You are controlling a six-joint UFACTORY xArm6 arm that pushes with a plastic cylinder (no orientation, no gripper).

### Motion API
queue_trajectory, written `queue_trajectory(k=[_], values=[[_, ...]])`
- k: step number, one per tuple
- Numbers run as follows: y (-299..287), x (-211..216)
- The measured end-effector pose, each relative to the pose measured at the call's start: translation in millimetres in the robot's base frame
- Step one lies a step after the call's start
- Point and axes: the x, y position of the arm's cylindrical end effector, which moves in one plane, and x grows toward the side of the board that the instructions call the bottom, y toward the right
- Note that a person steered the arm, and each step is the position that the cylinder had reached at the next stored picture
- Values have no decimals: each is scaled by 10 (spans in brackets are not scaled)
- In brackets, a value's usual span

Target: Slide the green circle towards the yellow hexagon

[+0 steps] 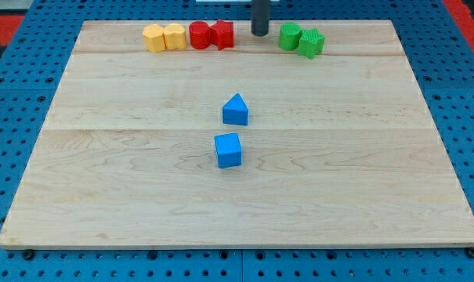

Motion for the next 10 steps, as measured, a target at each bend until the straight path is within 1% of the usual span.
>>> queue_trajectory(k=[1,3,4,5,6,8,9,10], values=[[459,-24],[525,736],[576,964],[721,1091],[628,1260],[508,1020],[189,1018],[-281,1018]])
